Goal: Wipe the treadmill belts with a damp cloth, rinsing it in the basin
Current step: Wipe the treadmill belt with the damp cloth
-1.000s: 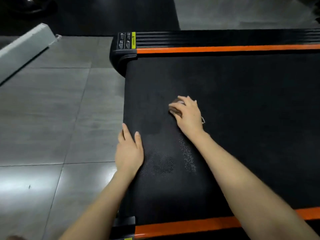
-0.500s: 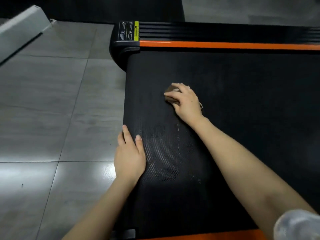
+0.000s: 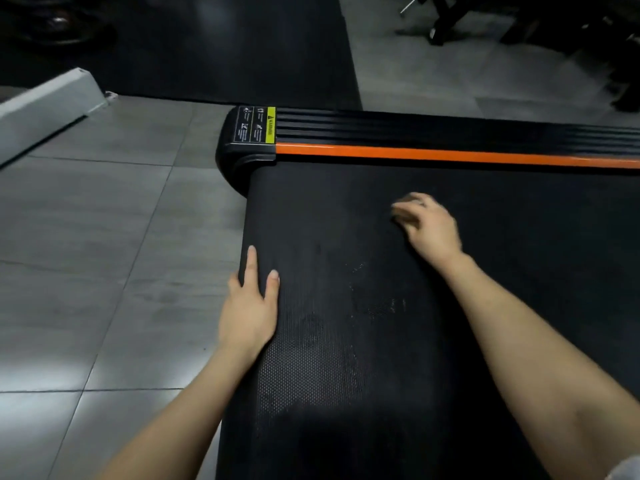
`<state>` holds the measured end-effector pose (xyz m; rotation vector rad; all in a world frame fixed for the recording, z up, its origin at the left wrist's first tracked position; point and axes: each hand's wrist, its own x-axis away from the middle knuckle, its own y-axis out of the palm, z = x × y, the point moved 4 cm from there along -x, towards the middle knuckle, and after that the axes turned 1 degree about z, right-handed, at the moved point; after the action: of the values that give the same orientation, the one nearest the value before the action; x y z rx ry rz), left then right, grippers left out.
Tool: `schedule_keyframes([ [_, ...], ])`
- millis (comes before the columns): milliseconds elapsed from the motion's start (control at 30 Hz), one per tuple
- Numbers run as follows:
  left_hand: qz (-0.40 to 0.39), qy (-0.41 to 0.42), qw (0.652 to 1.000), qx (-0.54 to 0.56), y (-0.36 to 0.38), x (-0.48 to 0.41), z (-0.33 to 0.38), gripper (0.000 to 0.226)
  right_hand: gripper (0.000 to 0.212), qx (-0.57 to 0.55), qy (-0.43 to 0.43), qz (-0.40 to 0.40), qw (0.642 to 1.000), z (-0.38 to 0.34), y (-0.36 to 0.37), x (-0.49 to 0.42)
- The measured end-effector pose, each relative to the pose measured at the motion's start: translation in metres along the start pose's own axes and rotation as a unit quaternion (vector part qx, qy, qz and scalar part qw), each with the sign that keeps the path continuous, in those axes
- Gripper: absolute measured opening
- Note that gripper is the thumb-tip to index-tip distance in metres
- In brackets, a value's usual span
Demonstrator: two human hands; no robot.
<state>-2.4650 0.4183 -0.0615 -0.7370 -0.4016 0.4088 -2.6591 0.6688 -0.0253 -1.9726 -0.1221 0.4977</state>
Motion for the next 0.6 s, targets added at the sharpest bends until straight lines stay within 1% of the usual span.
schedule_keyframes([
  [67,0.007,0.008,1.0,0.004,0.001,-0.003,0.001,0.06,0.023,0.006,0.076,0.027,0.997,0.011,0.004,-0.016],
  [100,0.006,0.008,1.0,0.003,0.002,-0.003,0.001,0.06,0.022,0.007,0.086,0.034,0.996,0.0,0.011,-0.017],
  [133,0.006,0.008,1.0,0.004,0.002,-0.002,0.0,0.06,0.022,0.005,0.07,0.037,0.997,-0.018,0.02,-0.015],
  [167,0.006,0.009,1.0,0.006,0.002,-0.001,0.0,0.059,0.023,-0.004,0.029,0.036,0.999,-0.041,0.028,-0.007],
  [233,0.006,0.005,1.0,0.008,0.0,-0.001,0.0,0.06,0.029,-0.032,-0.096,0.026,0.995,-0.086,0.037,0.026],
  [300,0.006,-0.005,1.0,0.001,0.0,-0.002,0.0,0.06,0.04,-0.057,-0.204,-0.029,0.977,-0.119,0.041,0.066],
  [367,0.006,-0.011,1.0,-0.004,0.001,-0.001,0.0,0.06,0.047,-0.062,-0.274,-0.079,0.957,-0.124,0.042,0.084],
  [400,0.008,-0.01,1.0,-0.003,0.002,-0.001,0.0,0.06,0.049,-0.049,-0.29,-0.086,0.952,-0.119,0.041,0.075],
  [433,0.009,-0.008,1.0,0.001,0.002,-0.001,0.001,0.06,0.049,-0.034,-0.286,-0.087,0.954,-0.113,0.044,0.056],
  [467,0.01,-0.006,1.0,0.005,0.001,-0.001,0.0,0.06,0.048,-0.027,-0.253,-0.087,0.963,-0.107,0.048,0.03],
  [533,0.011,-0.008,1.0,0.012,0.001,-0.002,-0.001,0.061,0.039,-0.024,-0.144,-0.059,0.988,-0.1,0.058,-0.029],
  [600,0.011,-0.005,1.0,0.013,0.001,-0.001,-0.001,0.06,0.031,-0.012,-0.053,-0.039,0.998,-0.102,0.07,-0.064],
])
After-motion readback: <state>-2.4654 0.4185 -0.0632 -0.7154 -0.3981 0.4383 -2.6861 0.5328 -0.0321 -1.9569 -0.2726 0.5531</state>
